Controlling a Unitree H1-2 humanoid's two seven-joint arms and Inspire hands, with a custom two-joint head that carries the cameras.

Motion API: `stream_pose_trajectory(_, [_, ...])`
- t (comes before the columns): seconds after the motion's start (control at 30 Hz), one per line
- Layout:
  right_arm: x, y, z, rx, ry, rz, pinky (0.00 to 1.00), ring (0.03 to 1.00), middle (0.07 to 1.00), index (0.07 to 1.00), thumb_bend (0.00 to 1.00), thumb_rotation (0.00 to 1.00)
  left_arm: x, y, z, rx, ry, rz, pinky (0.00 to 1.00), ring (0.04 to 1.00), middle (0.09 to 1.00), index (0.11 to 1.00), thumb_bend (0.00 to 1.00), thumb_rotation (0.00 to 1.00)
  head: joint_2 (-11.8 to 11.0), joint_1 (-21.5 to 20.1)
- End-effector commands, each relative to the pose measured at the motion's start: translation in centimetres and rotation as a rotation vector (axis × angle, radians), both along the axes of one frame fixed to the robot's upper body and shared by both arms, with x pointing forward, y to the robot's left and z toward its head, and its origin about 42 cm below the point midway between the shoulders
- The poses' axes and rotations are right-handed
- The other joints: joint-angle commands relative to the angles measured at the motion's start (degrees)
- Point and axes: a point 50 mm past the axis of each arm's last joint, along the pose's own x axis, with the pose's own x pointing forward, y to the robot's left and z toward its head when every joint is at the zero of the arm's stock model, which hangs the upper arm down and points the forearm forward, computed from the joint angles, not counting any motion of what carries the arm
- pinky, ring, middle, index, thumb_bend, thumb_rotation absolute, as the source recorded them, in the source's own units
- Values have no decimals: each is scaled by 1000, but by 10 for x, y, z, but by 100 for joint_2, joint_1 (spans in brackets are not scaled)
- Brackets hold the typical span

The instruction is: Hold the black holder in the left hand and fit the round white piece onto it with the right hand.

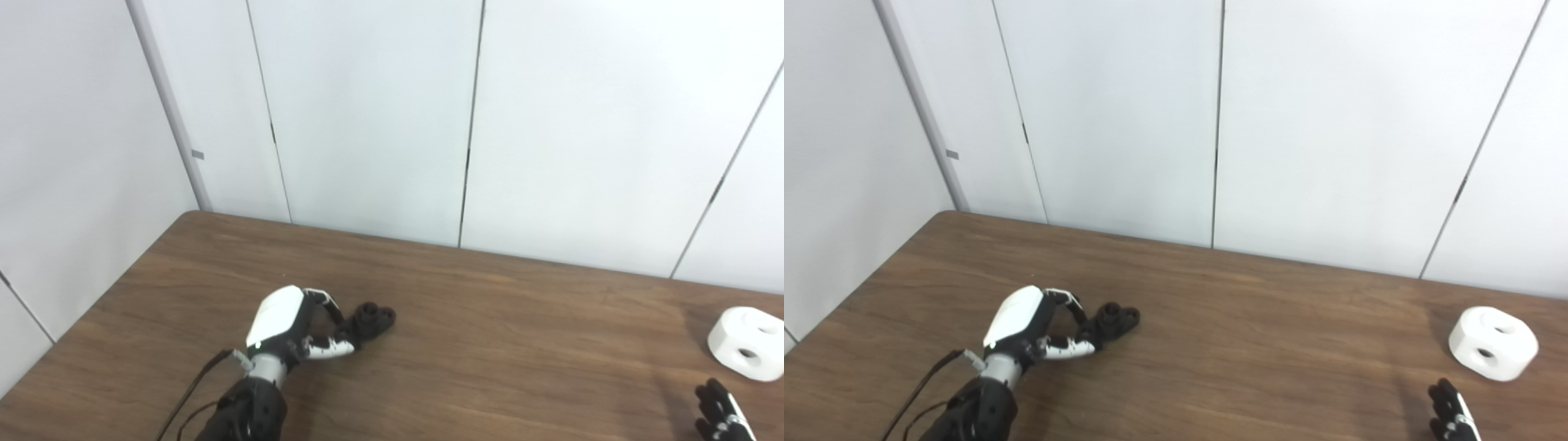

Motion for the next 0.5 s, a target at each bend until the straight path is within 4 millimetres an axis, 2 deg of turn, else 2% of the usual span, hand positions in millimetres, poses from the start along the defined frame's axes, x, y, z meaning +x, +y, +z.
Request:
stream_pose_trajectory(0.0, [-18,10,1,19,-1,-15,1000,990,960,972,595,972,-11,-17,-7,-16,51,-86,757,837,766,486,519,44,25,-27])
stream_pose_trajectory(0.13, [-20,13,8,5,-7,-19,1000,988,957,965,537,981,-23,-29,-9,6,70,-143,788,859,778,487,519,46,129,-161])
stream_pose_trajectory(0.47, [-25,17,18,5,-4,-20,1000,980,949,945,510,929,-44,-53,-11,39,83,-278,843,871,780,487,520,47,467,-515])
